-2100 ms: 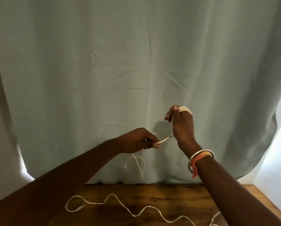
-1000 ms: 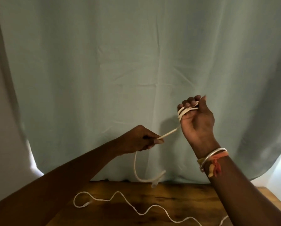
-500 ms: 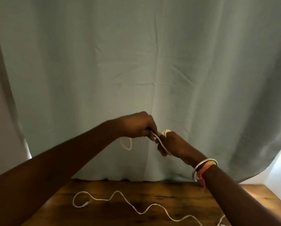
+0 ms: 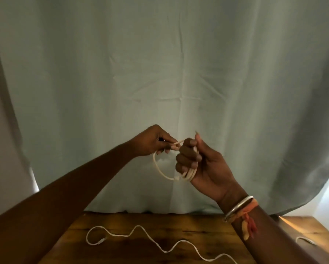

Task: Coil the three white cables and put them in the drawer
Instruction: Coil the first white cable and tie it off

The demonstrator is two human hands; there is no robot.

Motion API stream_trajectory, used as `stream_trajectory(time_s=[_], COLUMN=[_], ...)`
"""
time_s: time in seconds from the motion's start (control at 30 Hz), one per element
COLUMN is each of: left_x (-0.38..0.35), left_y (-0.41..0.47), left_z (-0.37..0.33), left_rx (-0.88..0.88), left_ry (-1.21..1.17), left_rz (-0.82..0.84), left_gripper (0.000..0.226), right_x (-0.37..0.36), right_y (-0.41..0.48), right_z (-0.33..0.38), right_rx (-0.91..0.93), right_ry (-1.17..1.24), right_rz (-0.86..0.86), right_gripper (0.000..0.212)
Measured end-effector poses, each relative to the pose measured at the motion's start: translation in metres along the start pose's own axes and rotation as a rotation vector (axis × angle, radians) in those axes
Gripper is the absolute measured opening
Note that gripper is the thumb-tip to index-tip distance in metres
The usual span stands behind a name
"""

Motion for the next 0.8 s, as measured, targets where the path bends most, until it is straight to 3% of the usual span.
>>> stream_trajectory(time_s=[0.17,0.3,0.37,0.47,0.63,0.8], left_x=[-0.046,-0.065,-0.069,-0.070,-0.065,-0.067], left_y=[-0.001,0.000,0.000,-0.004,-0.004,-0.002], left_z=[-0.004,-0.010,-0.010,-0.014,-0.030,-0.037], left_rx=[0.104,0.150,0.215,0.284,0.366,0.429], left_ry=[-0.027,-0.020,0.020,0.103,0.183,0.014], left_rz=[0.111,0.266,0.317,0.387,0.528,0.428], left_gripper=[0.030,0.009,0.030,0.039,0.026,0.043], right_x=[0.000,0.018,0.026,0.039,0.053,0.065], right_y=[0.012,0.011,0.007,-0.001,-0.008,-0.013], right_z=[0.015,0.020,0.022,0.023,0.018,0.008], right_rx=[0.370,0.536,0.566,0.530,0.374,0.241], right_ry=[-0.101,-0.271,-0.422,-0.775,-1.357,-1.518], right_rz=[-0.305,-0.520,-0.594,-0.708,-0.771,-0.747], right_gripper=[0.031,0.027,0.027,0.033,0.047,0.048])
Point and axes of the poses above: each hand's wrist, its own y-axis towards the middle knuckle, its own x-axis out of the back of the hand, z = x × y, the point moved 2 cm from there along y, towards the middle knuckle, and after that the axes turned 7 degrees about z, right-handed, at the moved point
